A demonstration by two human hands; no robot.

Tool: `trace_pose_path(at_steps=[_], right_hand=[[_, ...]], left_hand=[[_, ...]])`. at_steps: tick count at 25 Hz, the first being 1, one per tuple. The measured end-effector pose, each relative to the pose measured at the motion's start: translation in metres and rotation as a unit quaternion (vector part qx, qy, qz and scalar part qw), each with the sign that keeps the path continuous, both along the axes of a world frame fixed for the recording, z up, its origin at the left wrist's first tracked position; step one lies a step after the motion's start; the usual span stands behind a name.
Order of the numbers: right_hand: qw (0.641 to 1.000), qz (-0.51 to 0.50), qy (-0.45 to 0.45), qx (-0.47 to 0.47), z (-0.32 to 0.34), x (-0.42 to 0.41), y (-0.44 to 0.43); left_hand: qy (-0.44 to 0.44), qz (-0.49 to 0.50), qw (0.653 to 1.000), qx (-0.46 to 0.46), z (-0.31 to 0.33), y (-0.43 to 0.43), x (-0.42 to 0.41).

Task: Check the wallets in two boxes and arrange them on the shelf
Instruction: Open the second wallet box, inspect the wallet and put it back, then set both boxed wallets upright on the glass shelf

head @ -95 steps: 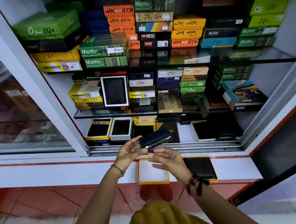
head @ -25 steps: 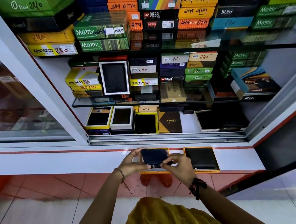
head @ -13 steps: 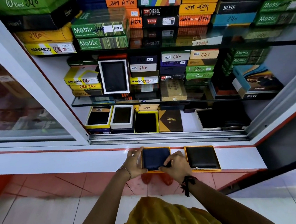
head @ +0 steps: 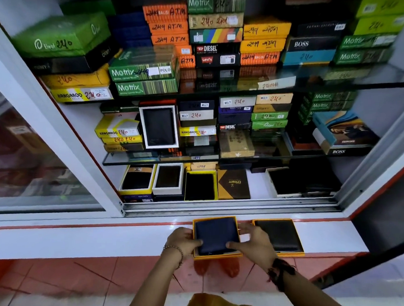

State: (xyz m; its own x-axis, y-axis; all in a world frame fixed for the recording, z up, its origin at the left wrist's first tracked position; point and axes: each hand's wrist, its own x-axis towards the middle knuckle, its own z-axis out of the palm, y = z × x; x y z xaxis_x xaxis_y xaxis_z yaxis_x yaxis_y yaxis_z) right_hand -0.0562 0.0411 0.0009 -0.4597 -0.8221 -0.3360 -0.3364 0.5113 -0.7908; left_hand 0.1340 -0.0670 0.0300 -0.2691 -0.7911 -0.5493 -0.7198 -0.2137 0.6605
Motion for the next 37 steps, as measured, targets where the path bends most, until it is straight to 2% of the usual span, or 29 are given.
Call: trace_pose_path(at_steps=[2, 4, 6, 9, 11, 17, 26, 29, 33, 37], right_hand=[[0.997, -0.024, -0.024, -0.07, 0.044, -0.01, 0.003], [0.984, -0.055, -0.025, -0.166, 0.097, -0.024, -0.002], [0.968, -0.072, 0.021, -0.24, 0.14, -0.04, -0.018], [0.951, -0.085, 0.069, -0.29, 0.171, -0.062, -0.064], [0.948, -0.099, 0.084, -0.289, 0.178, -0.07, -0.098], [0.958, -0.101, 0.124, -0.239, 0.155, -0.078, -0.164], [0.952, -0.091, 0.161, -0.242, 0.149, -0.081, -0.187], [0.931, -0.063, 0.231, -0.274, 0.149, -0.08, -0.162], [0.898, -0.018, 0.331, -0.288, 0.147, -0.08, -0.118], [0.894, -0.018, 0.356, -0.273, 0.13, -0.081, -0.06]], left_hand=[[0.067, 0.04, 0.995, -0.057, 0.046, 0.002, -0.006], [0.103, 0.034, 0.981, -0.161, 0.101, -0.002, -0.02], [0.101, 0.017, 0.961, -0.256, 0.149, -0.013, -0.039], [0.076, 0.033, 0.937, -0.34, 0.182, -0.048, -0.073], [0.05, 0.05, 0.931, -0.358, 0.184, -0.074, -0.095], [-0.027, 0.078, 0.939, -0.333, 0.162, -0.112, -0.128], [-0.041, 0.083, 0.937, -0.337, 0.163, -0.124, -0.138], [-0.029, 0.044, 0.915, -0.401, 0.156, -0.105, -0.13], [-0.027, -0.08, 0.851, -0.518, 0.137, -0.07, -0.12], [-0.038, -0.151, 0.827, -0.541, 0.115, -0.024, -0.119]])
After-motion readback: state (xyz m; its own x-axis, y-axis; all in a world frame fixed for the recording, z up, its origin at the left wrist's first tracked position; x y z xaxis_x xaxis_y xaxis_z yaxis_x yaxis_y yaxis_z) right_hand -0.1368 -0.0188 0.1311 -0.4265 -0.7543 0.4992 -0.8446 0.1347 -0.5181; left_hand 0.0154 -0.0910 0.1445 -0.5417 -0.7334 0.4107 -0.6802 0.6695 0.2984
